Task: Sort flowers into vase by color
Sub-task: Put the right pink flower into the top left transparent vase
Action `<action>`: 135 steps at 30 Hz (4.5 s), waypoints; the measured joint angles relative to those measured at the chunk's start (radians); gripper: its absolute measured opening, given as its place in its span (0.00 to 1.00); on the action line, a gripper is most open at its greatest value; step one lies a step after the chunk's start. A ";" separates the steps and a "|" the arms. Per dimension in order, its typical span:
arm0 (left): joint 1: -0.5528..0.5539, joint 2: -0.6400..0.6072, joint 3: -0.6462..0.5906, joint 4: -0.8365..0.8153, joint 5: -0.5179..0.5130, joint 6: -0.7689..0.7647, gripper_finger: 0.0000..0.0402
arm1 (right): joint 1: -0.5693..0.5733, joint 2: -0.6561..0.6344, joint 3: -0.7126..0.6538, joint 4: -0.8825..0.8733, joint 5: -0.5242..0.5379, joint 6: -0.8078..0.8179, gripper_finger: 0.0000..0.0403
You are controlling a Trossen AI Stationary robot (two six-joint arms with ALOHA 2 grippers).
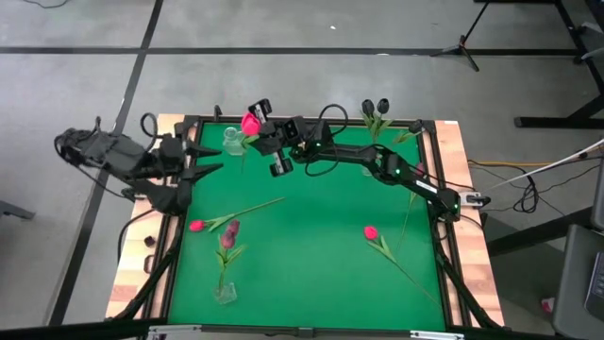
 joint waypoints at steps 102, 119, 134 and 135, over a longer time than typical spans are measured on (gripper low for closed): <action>0.705 0.074 -0.089 -0.314 0.190 0.020 0.12 | -0.084 -0.030 -0.001 -1.112 0.305 -0.312 0.01; 0.705 -0.098 -0.089 -0.282 0.095 -0.040 0.26 | -0.134 -0.030 0.000 -1.211 0.563 -0.394 0.00; 0.705 -0.145 -0.089 -0.261 0.098 -0.067 0.25 | -0.071 -0.068 -0.001 -1.273 0.680 -0.596 0.00; 0.705 -0.145 -0.089 -0.262 0.098 -0.067 0.25 | -0.065 -0.082 -0.001 -1.294 0.688 -0.597 0.00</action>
